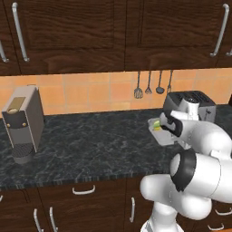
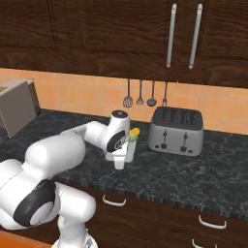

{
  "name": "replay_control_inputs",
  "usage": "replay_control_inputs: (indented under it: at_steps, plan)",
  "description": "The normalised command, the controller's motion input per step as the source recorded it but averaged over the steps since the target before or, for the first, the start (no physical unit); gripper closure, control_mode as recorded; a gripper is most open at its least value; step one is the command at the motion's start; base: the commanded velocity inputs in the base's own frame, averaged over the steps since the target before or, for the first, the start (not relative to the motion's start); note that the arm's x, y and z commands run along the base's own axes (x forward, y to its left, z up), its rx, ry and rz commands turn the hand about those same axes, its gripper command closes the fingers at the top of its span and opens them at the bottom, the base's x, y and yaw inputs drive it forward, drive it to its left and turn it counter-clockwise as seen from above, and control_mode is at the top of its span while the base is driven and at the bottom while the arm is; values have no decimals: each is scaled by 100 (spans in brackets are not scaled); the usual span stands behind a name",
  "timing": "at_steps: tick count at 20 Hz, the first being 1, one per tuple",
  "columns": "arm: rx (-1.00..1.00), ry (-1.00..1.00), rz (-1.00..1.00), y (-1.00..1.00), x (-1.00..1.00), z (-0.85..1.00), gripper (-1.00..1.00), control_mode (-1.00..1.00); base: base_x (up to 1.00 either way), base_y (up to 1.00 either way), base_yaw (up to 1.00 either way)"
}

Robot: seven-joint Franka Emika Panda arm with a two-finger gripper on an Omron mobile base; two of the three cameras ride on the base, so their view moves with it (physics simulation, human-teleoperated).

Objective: Take the meat container that has the steak and place it on the second highest rack of the freezer. Then take the vegetable container that has the corns and place it on the highest rack of the freezer.

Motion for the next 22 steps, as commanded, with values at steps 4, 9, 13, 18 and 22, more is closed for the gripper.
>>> replay_control_inputs:
  at_steps: [4, 9, 13, 18, 22]
  plan:
    - [0, 1, -11, 20, -35, 50, 100, -100, 0, 0, 0]
    - [0, 0, -8, 31, -46, 61, 100, -100, 0, 0, 0]
    - [0, 0, 0, 30, -55, 52, 100, -100, 0, 0, 0]
    - [0, 0, 0, 46, -50, 43, 100, -100, 0, 0, 0]
    - [1, 0, 0, 10, -36, 44, 100, -100, 0, 0, 0]
